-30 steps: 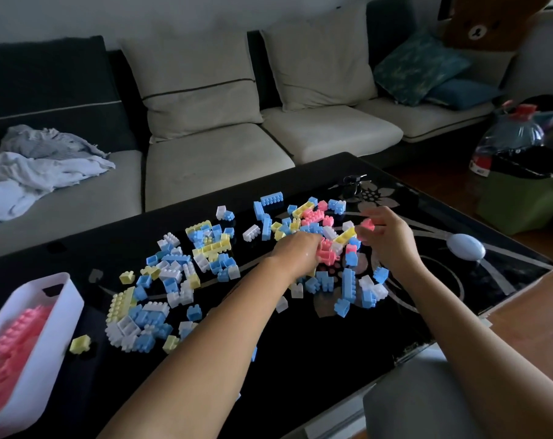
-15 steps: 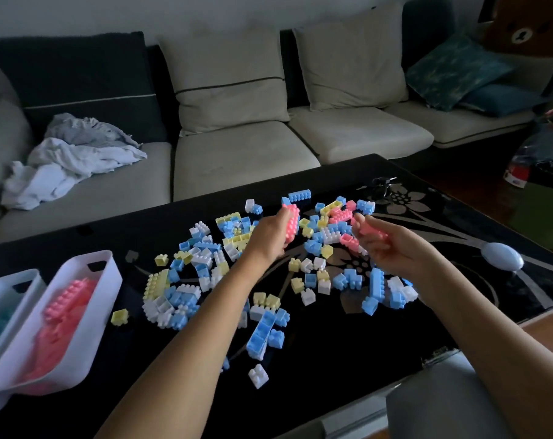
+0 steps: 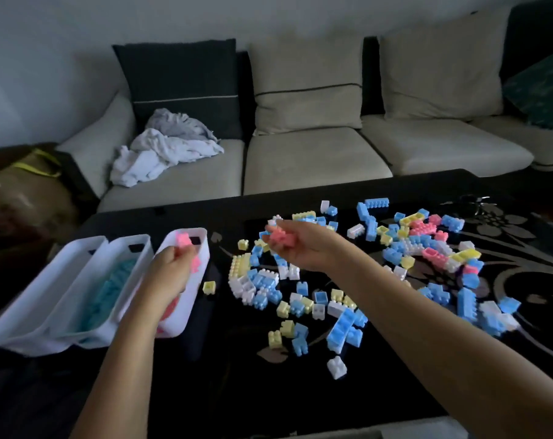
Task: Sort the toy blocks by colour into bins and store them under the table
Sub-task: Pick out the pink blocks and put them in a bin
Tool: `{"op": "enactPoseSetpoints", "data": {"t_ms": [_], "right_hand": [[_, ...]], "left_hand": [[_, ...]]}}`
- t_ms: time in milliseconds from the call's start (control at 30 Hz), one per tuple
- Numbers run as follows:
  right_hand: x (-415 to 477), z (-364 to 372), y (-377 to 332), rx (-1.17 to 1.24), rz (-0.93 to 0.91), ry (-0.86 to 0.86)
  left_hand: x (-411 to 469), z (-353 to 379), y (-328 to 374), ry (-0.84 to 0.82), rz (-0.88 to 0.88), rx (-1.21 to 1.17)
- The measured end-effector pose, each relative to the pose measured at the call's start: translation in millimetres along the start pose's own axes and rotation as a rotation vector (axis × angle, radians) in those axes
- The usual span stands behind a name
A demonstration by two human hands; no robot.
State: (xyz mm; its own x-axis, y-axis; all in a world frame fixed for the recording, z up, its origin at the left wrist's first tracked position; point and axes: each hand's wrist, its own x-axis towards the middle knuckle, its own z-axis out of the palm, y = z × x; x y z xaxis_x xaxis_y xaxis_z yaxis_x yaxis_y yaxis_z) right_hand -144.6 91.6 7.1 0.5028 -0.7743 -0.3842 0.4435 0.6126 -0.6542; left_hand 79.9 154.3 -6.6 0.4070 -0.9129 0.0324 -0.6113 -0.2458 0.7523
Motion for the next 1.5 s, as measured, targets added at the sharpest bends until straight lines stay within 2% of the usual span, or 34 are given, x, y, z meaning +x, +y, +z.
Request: {"op": "enactPoseSetpoints", "data": {"t_ms": [67, 200, 300, 400, 467, 600, 700, 767, 867, 1000, 1133, 1367, 1433, 1500], "right_hand": [[20, 31, 12, 0.017, 0.024, -0.020], [47, 83, 28, 0.030, 0.042, -0.091], [58, 109, 31, -0.108, 0.016, -0.097], [64, 127, 31, -0.262, 0.016, -0.090], [63, 132, 29, -0.295, 0.015, -0.092], [48, 126, 20, -0.350, 0.015, -0.148], [22, 103, 8, -0.445, 0.000, -0.181], [3, 80, -2, -0.596, -0.071, -0.163], [-27, 37, -19, -0.867, -0.187, -0.112], [-54, -30, -35, -1.211, -0.245, 0.053], [-70, -107, -47, -1.451, -0.303, 0.432], [-110, -201, -78, -1.457, -0.415, 0.999], [-121, -216, -89, -1.496, -0.396, 1.081], [-130, -223, -96, -1.565, -0.328, 1.063]], "left_hand": [[-6, -10, -11, 0.048, 0.033, 0.149], [-6, -15, -18, 0.082, 0.024, 0.244], [0, -18, -27, 0.144, -0.003, 0.300], [-6, -22, -29, 0.108, -0.021, 0.343], [-13, -25, -24, 0.128, 0.022, 0.297], [-19, -25, -18, 0.325, 0.172, 0.054], [-25, -16, -7, 0.379, 0.267, -0.079], [-33, -4, 3, 0.339, 0.352, -0.157], [-49, 25, 23, 0.174, 0.462, -0.184], [-64, 65, 45, -0.075, 0.593, -0.121], [-64, 94, 69, -0.262, 0.697, -0.032], [-53, 152, 125, -0.490, 0.742, 0.016], [-52, 173, 139, -0.543, 0.748, 0.039], [-53, 192, 152, -0.587, 0.776, 0.063]]}}
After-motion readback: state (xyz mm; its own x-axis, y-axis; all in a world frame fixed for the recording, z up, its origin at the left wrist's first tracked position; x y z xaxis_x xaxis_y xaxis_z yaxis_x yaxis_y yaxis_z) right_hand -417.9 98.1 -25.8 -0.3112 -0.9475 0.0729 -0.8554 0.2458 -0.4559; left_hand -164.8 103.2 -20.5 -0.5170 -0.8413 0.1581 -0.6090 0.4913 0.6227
